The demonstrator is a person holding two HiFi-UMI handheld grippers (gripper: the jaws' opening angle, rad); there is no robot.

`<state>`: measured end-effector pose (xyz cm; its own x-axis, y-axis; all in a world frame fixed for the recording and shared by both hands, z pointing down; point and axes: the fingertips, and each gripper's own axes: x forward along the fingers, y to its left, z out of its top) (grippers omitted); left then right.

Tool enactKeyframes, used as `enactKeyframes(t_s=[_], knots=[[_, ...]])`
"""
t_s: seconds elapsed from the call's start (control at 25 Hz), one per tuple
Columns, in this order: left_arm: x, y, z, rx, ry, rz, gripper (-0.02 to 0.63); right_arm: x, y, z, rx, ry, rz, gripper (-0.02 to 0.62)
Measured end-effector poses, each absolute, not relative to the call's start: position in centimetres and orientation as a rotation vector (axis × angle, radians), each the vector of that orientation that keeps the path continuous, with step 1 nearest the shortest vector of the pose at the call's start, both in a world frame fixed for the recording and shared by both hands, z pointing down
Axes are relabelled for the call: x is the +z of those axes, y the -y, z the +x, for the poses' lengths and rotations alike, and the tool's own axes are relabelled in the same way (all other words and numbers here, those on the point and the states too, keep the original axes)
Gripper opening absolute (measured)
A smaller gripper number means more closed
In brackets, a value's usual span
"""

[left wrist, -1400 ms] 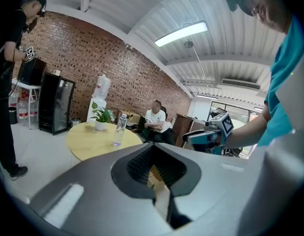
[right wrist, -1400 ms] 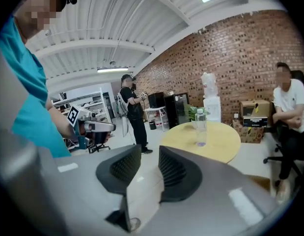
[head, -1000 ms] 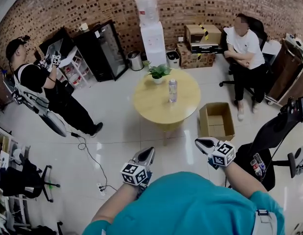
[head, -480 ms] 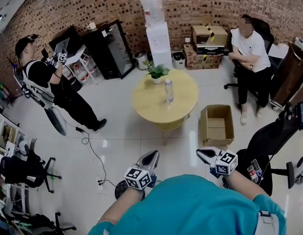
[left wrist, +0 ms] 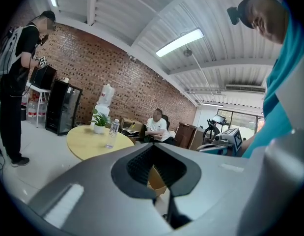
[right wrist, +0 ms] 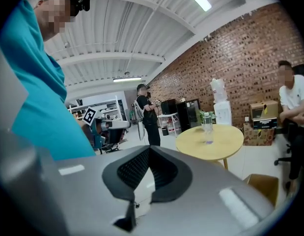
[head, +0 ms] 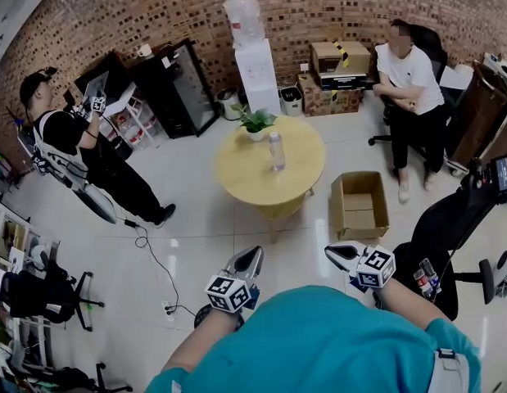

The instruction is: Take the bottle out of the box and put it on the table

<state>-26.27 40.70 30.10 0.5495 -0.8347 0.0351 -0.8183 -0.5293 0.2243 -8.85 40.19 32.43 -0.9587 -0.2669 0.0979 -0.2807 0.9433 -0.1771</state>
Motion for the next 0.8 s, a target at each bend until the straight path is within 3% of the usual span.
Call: enactKeyframes(t_s=[0.8], knots=[[31.0,-40.7,-26.8,-0.135,1.417,2.566,0.0,32.9,-40.2,-8.4,0.225,3.02,0.421,0.0]])
